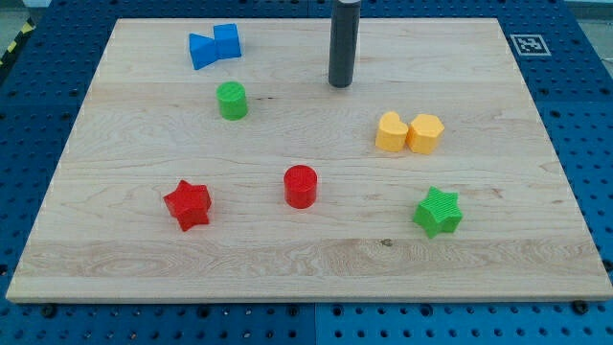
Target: Move your arm to the right of the green star
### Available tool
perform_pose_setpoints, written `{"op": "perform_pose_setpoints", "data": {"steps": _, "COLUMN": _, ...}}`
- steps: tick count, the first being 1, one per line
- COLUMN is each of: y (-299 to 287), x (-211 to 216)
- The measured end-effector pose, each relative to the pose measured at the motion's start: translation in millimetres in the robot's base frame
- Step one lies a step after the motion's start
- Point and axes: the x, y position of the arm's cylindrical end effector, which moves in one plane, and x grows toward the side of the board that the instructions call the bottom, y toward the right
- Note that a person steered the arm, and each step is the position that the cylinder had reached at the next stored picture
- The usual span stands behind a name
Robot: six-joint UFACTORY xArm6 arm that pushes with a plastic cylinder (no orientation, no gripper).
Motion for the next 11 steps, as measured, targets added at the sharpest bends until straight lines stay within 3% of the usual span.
{"op": "perform_pose_setpoints", "data": {"steps": 4, "y": 34, "x": 1}}
{"op": "perform_pose_setpoints", "data": {"steps": 6, "y": 80, "x": 2}}
{"op": "perform_pose_setpoints", "data": {"steps": 9, "y": 175, "x": 68}}
{"op": "perform_pose_setpoints", "data": {"steps": 11, "y": 182, "x": 146}}
